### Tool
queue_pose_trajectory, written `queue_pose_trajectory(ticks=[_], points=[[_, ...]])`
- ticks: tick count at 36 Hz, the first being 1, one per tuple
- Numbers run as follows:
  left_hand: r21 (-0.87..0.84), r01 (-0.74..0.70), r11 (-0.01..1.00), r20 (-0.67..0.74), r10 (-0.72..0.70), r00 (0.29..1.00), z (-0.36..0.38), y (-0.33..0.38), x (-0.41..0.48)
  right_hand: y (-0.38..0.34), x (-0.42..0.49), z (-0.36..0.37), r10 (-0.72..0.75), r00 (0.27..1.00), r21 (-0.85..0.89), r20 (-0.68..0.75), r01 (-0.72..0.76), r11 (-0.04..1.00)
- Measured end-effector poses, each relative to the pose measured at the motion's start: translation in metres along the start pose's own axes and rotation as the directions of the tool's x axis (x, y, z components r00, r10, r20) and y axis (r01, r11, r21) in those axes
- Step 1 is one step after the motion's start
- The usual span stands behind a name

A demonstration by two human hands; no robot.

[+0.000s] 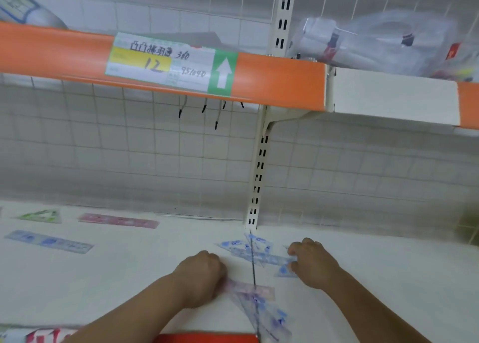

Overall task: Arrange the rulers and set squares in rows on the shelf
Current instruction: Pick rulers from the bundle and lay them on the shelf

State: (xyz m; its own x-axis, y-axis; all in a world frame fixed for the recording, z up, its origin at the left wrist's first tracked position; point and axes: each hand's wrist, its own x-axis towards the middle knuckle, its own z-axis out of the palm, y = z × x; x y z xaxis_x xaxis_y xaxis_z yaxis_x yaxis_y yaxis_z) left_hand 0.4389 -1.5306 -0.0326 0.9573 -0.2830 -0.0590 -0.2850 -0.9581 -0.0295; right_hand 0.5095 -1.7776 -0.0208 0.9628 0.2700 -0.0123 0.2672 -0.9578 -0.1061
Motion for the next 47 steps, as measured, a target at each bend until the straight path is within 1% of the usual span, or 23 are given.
queue_pose_trajectory(ticks=[4,6,9,16,20,25,29,31,33,35,40,43,47], points=[[-0.014,0.018,1.0,0.019,-0.018,1.0,-0.005,0.005,0.002,0.002,0.013,-0.001,-0.037,0.995,0.059,0.096,0.031,0.998],[-0.026,0.013,1.0,0.024,-0.013,1.0,-0.007,0.006,0.001,0.002,0.017,-0.001,-0.068,0.989,0.045,0.134,0.063,0.997],[-0.027,-0.008,1.0,0.024,0.009,1.0,-0.01,0.007,0.0,0.001,0.021,-0.002,-0.102,0.984,0.031,0.149,0.098,0.995],[-0.055,0.011,0.998,0.069,-0.007,0.998,-0.018,0.013,-0.003,-0.001,0.027,-0.005,-0.138,0.983,0.011,0.124,0.137,0.99],[-0.115,0.026,0.993,0.076,-0.018,0.997,-0.019,0.011,-0.006,-0.002,0.027,-0.006,-0.125,0.986,0.111,0.107,0.113,0.987],[-0.18,0.036,0.983,0.036,-0.03,0.999,-0.023,0.007,-0.008,-0.002,0.03,-0.008,-0.165,0.984,0.19,0.063,0.151,0.97],[-0.192,0.065,0.979,0.001,-0.066,0.998,-0.025,0.008,-0.008,-0.008,0.03,-0.011,-0.186,0.982,0.239,0.03,0.173,0.955],[-0.184,0.093,0.979,-0.007,-0.096,0.995,-0.024,0.009,-0.008,-0.009,0.029,-0.013,-0.201,0.98,0.268,0.003,0.193,0.944],[-0.153,0.115,0.982,0.007,-0.115,0.993,-0.025,0.01,-0.008,-0.01,0.027,-0.014,-0.234,0.972,0.285,0.009,0.222,0.933],[-0.123,0.127,0.984,-0.009,-0.129,0.992,-0.026,0.012,-0.008,-0.011,0.026,-0.015,-0.256,0.966,0.297,0.018,0.24,0.924],[-0.056,0.144,0.988,-0.068,-0.148,0.987,-0.024,0.01,-0.012,-0.014,0.023,-0.018,-0.274,0.961,0.28,-0.026,0.271,0.921],[0.003,0.165,0.986,-0.097,-0.163,0.982,-0.022,0.009,-0.016,-0.017,0.022,-0.018,-0.278,0.96,0.263,-0.027,0.275,0.925],[0.023,0.18,0.983,-0.103,-0.177,0.979,-0.019,0.007,-0.026,-0.023,0.023,-0.017,-0.304,0.952,0.284,-0.037,0.301,0.91]])
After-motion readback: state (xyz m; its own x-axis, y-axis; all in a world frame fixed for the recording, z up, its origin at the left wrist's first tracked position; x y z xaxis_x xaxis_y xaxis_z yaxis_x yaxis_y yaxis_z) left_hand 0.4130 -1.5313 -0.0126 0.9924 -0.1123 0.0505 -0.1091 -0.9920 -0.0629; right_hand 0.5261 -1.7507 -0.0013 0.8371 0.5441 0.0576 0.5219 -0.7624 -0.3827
